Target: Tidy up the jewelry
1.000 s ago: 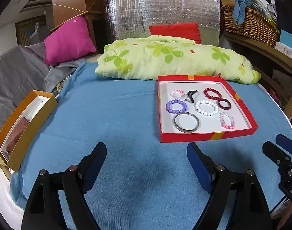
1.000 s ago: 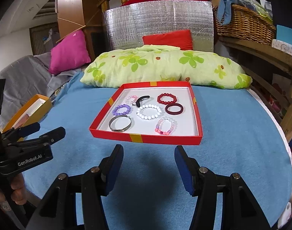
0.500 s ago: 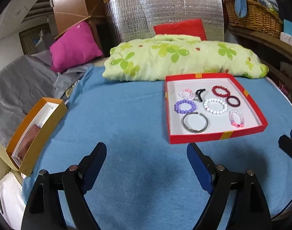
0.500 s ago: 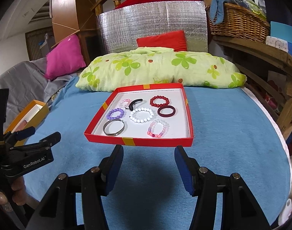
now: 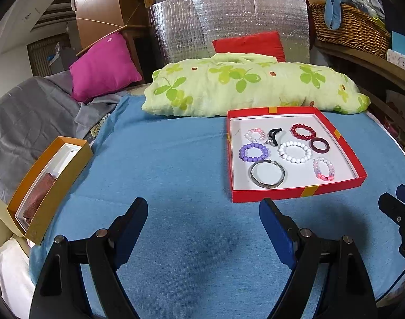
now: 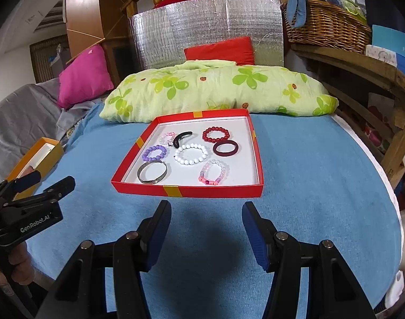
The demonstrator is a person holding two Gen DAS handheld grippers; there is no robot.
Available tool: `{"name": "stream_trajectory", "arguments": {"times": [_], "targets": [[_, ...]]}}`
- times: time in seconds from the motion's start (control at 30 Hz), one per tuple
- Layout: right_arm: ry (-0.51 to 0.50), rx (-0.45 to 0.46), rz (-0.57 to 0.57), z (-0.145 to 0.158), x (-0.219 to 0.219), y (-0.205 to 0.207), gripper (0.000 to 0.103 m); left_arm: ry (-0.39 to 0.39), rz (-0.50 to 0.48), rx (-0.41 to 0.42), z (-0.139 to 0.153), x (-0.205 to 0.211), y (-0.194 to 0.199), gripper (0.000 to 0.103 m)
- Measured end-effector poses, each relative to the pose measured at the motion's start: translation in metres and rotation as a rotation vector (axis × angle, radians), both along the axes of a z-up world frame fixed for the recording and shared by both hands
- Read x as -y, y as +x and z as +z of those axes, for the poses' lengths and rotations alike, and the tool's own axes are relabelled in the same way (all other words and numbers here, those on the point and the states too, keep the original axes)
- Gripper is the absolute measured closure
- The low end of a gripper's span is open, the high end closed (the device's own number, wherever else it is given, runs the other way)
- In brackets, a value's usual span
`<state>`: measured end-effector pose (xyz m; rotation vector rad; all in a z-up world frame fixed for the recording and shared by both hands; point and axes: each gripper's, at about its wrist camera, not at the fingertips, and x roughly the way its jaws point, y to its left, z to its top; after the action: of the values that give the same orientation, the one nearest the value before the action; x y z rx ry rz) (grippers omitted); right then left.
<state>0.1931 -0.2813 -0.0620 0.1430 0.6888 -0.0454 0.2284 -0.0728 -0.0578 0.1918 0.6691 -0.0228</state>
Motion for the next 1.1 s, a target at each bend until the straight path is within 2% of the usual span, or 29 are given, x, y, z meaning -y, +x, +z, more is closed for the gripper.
{"name": "stream_trajectory", "arguments": {"times": [1.1], "targets": [[-0.003, -0.015, -0.004, -0.0038, -0.0043, 0.0030, 0.043, 0.000, -0.005, 0.016, 0.0041, -0.0017, -0.0046, 0.017]]}}
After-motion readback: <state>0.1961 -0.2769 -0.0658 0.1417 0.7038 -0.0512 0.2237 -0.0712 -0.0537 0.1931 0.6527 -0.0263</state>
